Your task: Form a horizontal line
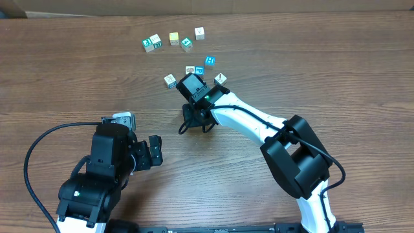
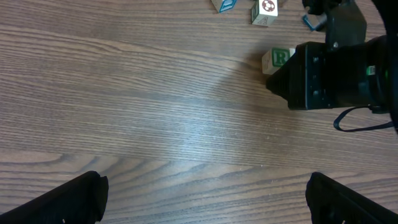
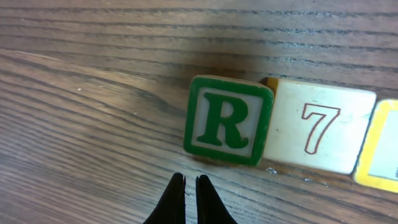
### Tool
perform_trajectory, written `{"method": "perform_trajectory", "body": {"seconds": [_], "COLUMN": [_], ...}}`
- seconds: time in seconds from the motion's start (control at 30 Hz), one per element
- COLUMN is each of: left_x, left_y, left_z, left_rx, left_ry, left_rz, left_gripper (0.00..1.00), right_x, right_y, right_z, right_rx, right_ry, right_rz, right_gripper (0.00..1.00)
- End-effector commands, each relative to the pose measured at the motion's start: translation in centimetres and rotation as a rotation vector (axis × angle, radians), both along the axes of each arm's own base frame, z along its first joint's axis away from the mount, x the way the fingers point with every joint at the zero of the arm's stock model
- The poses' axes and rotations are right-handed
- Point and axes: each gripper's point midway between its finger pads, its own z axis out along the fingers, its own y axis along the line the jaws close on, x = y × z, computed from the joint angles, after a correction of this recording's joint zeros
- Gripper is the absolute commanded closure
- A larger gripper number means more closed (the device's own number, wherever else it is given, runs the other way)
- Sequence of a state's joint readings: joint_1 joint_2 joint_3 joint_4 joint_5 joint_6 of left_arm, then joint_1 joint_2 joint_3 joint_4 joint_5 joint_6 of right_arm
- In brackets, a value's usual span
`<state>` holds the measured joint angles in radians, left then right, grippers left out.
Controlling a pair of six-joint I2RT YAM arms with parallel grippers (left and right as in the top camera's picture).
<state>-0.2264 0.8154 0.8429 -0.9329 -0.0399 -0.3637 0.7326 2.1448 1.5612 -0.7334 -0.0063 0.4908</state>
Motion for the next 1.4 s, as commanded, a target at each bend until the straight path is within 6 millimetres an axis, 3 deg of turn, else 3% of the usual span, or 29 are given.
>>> {"method": "perform_trajectory", "body": {"seconds": [0.0,1.37], "left_x": [-0.1,-0.1], "left_y": [0.0,0.0], "left_z": [-0.1,-0.1], "left_rx": [-0.012,-0.012], "left_ry": [0.003,0.003], "left_rz": [0.009,0.009], "left_gripper": [0.01,0.0], "right_x": [0.4,1.7], "right_y": [-0.8,-0.9], "right_z": [-1.1,-0.9], "right_rx": [-0.037,-0.043], "right_ry": [-0.004,-0.061], "right_rz": [-0.019,-0.037], "right_gripper": [0.96,0.96]}}
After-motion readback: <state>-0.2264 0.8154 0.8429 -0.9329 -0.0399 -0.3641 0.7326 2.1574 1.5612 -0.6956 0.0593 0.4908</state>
